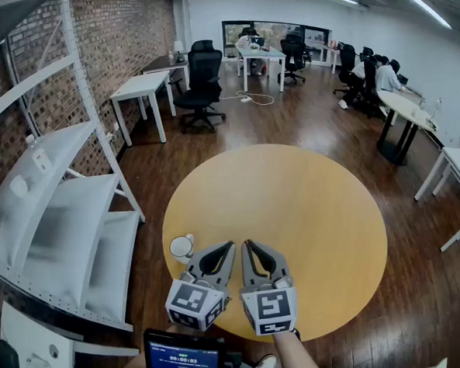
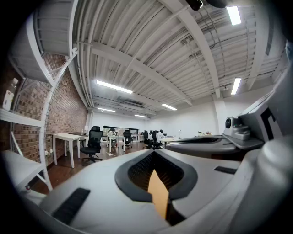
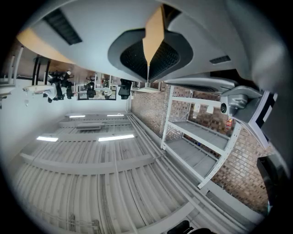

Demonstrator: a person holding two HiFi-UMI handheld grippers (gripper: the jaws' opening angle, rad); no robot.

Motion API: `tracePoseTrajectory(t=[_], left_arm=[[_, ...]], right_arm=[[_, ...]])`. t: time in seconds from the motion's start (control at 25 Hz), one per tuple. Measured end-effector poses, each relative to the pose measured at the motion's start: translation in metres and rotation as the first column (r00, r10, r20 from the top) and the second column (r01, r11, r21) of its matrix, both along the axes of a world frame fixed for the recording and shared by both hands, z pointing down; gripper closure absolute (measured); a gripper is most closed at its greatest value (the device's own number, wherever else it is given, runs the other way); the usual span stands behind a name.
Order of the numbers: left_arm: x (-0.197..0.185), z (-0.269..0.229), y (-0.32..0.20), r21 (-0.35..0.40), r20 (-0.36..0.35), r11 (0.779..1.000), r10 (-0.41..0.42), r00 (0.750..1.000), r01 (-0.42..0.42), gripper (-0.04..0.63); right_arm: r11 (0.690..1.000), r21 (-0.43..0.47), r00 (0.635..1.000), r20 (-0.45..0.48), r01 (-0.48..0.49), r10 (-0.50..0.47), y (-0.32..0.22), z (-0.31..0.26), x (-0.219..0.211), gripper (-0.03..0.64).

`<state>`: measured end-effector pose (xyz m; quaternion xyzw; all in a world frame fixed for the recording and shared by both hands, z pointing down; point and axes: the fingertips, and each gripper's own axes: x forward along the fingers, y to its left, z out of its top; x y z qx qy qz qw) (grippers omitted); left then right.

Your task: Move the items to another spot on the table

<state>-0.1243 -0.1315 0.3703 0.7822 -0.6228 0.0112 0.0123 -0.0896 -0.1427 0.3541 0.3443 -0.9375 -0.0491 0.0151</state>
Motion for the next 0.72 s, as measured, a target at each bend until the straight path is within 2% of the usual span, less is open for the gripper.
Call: tracePoseTrajectory(t=[0.24, 0.48, 0.6, 0.72], left_arm=[[-0.043, 0.006, 0.015, 0.002, -0.007, 0.998, -0.069, 0.998, 0.069, 0.591], [-0.097, 0.009, 0.04, -0.008, -0.005, 0.986, -0.165, 0.986, 0.165, 0.591], [-0.125, 0.012, 0.054, -0.016, -0.004, 0.977, -0.214, 0.977, 0.214, 0.591], [-0.15, 0.015, 0.065, -0.015, -0.007, 0.968, -0.251, 0.968, 0.251, 0.591]], right_arm=[[0.997, -0.006, 0.997, 0.008, 0.079, -0.079, 0.016, 0.004, -0.047, 0.594], [0.985, -0.011, 0.985, 0.008, 0.174, -0.174, 0.038, 0.008, -0.102, 0.591], [0.975, -0.02, 0.975, 0.002, 0.222, -0.222, 0.05, 0.012, -0.132, 0.535], [0.966, -0.02, 0.966, -0.003, 0.257, -0.257, 0.06, 0.016, -0.157, 0.535]])
